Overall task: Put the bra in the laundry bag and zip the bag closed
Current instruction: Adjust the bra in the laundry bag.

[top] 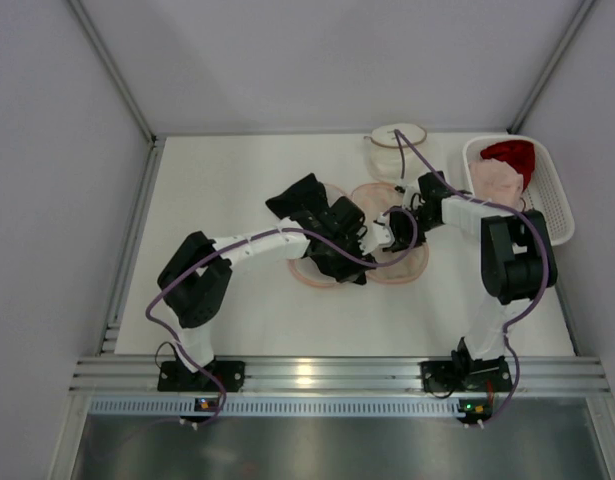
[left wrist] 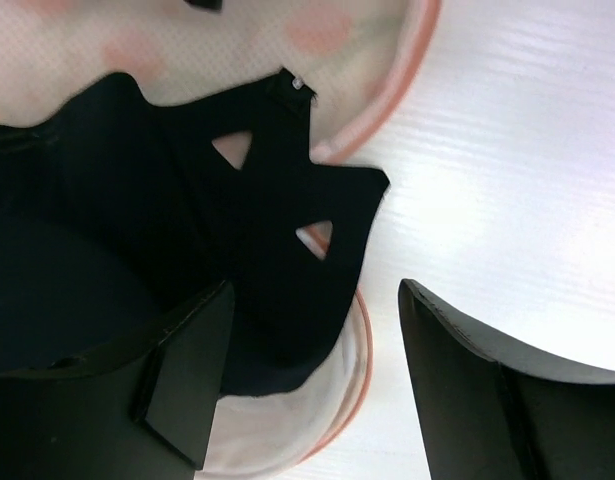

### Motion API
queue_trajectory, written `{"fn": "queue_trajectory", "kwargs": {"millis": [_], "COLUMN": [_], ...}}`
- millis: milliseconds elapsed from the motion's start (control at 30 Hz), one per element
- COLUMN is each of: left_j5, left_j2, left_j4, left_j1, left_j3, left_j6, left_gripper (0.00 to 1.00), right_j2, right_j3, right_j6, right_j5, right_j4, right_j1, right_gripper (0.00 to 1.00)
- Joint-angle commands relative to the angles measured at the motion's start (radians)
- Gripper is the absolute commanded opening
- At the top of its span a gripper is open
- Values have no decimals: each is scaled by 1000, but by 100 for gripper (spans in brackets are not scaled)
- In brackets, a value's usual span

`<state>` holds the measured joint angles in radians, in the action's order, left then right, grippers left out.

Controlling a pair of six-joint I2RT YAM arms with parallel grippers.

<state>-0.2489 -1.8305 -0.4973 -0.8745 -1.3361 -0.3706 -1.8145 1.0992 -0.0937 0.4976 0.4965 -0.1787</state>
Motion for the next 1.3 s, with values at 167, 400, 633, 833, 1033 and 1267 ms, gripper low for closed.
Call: {"fn": "queue_trajectory", "kwargs": {"millis": [167, 400, 633, 833, 1033, 1267], "left_j5": [212, 318, 280, 79, -134, -191], "left_j2": [-35, -156, -132, -1, 92, 80], "left_j4": [63, 62, 45, -10, -104, -176], "left_j1": [-4, -1, 5, 5, 3, 3], "left_j3": [-129, -175, -144, -29, 75, 74], "left_j6": [62, 53, 18, -37, -142, -211], "left_gripper": [79, 77, 56, 23, 7, 55], "right_j2": [-22, -29, -40, -69, -89, -83], "right_j3": [1, -1, 11, 45, 76, 96], "right_j6": [41, 57, 83, 160, 180, 265], "right_j5": [-17, -22, -47, -106, -111, -96], "right_j4": [16, 27, 63, 99, 109, 157], "right_j1": [18, 19, 18, 19, 19, -2], "right_gripper": [38, 37, 36, 35, 35, 34]}}
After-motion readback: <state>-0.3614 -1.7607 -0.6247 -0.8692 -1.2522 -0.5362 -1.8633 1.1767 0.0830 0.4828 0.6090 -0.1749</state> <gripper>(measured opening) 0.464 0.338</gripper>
